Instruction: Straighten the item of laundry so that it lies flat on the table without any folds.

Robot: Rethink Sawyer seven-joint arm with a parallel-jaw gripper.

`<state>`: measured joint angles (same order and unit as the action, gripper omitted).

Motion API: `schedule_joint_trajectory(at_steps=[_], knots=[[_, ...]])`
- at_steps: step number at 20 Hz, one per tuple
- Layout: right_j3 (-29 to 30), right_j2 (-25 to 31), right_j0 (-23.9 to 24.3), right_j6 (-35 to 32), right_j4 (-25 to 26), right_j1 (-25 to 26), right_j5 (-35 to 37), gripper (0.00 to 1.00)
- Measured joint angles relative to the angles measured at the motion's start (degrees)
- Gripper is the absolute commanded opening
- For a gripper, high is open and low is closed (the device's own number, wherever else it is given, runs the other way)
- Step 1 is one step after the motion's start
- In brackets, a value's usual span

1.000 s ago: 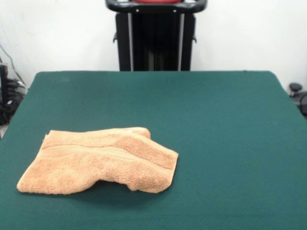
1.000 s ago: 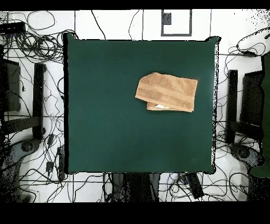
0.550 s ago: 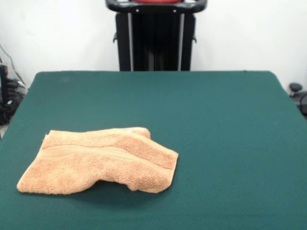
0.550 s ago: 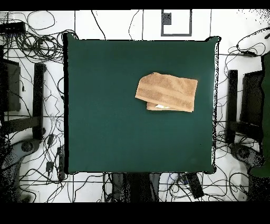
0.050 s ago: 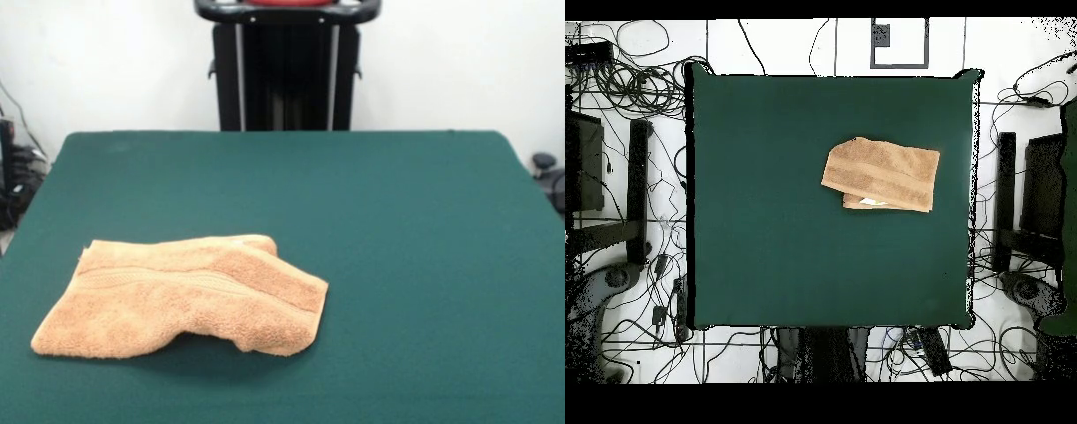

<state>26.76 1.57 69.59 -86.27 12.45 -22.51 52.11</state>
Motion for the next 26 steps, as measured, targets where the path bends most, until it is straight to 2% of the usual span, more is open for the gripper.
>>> schedule_joint_trajectory(at_steps=[14,20,26], knots=[[-0.11,-0.89,-5.0,-0.01,-0.1,0.99,0.0,1.0],[0.59,-3.03,-7.97,-0.8,-0.11,0.64,0.0,1.0],[3.16,-6.69,-12.2,-4.67,-0.24,-0.93,0.0,1.0]])
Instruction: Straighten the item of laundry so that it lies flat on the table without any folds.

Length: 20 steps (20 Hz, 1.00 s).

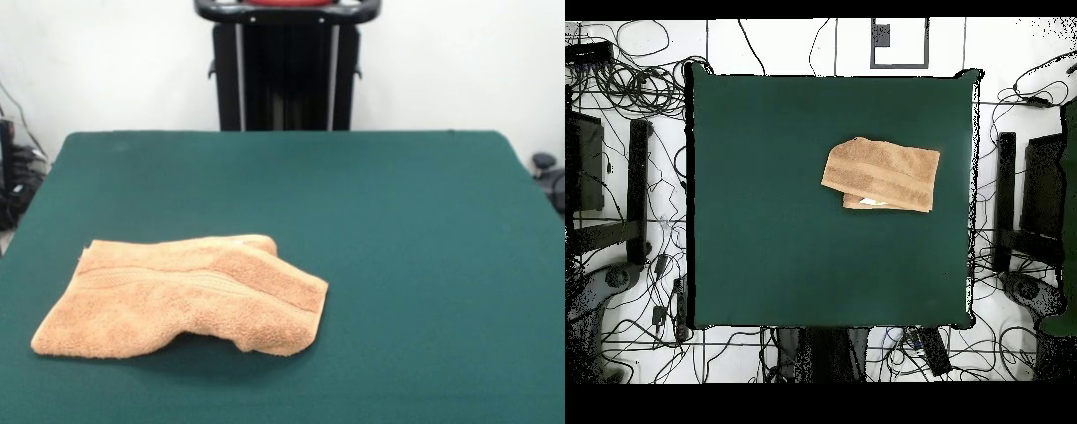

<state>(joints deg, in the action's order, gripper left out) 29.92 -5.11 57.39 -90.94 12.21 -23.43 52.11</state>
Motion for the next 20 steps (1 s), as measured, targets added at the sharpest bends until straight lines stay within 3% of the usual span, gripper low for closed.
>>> schedule_joint_trajectory(at_steps=[13,20], knots=[[8.68,-4.79,-5.78,-13.66,-2.24,-4.18,-1.96,1.0],[12.79,-5.04,-4.66,-17.29,-3.37,-4.29,-14.27,1.0]])
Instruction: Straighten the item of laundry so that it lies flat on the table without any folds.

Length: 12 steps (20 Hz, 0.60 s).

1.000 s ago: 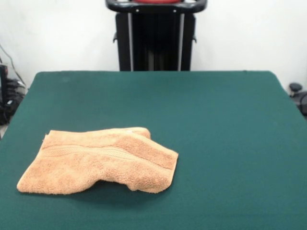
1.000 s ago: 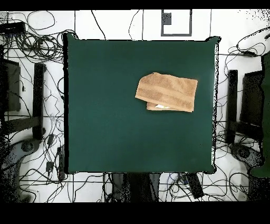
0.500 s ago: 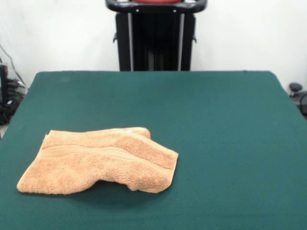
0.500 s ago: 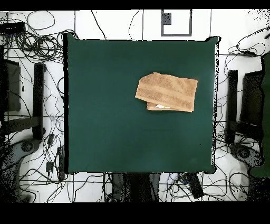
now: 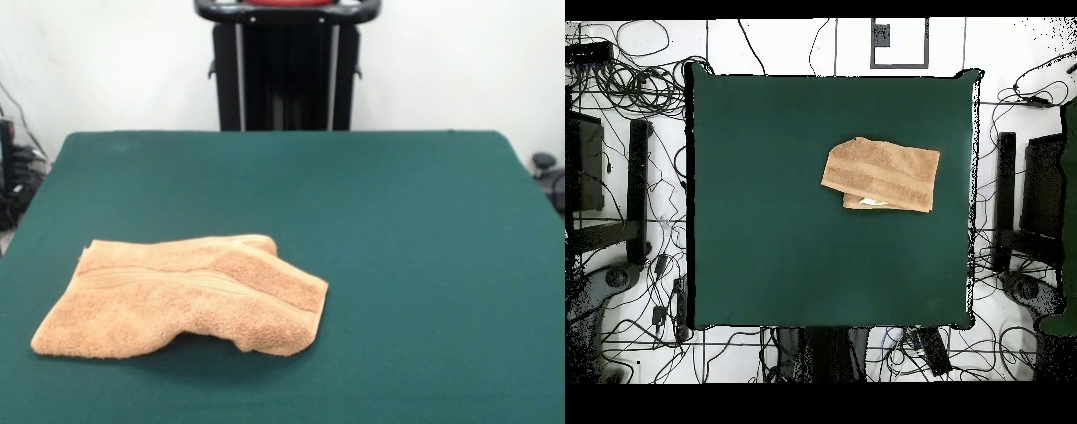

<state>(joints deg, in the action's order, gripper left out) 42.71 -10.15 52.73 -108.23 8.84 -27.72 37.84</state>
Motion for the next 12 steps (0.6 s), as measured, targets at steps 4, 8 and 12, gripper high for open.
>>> schedule_joint_trajectory(at_steps=[4,8,12], knots=[[0.98,0.22,1.78,0.0,-0.27,1.27,-8.81,1.0],[1.3,1.17,3.87,0.0,-0.82,2.81,-14.08,1.0],[1.38,2.9,6.36,0.0,-1.7,4.66,-17.89,1.0]])
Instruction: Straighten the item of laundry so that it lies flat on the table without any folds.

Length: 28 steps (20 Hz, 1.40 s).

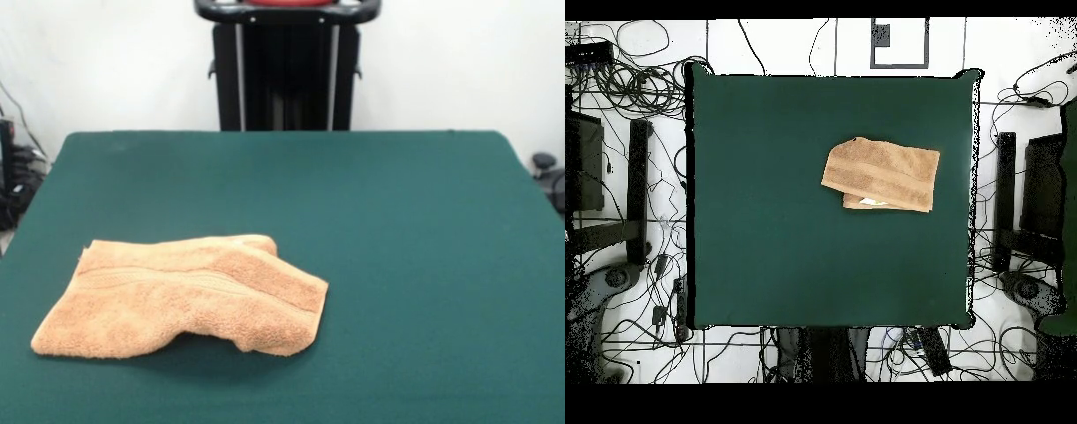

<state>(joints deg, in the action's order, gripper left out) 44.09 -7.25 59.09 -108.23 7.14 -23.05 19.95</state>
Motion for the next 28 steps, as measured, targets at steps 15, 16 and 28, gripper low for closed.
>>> schedule_joint_trajectory(at_steps=[15,16,28], knots=[[0.49,20.0,13.1,0.0,2.76,10.72,-13.05,1.0],[0.52,22.94,14.83,0.0,4.42,12.12,-14.49,1.0],[3.44,28.37,17.32,0.0,10.0,15.03,-16.38,1.0]])
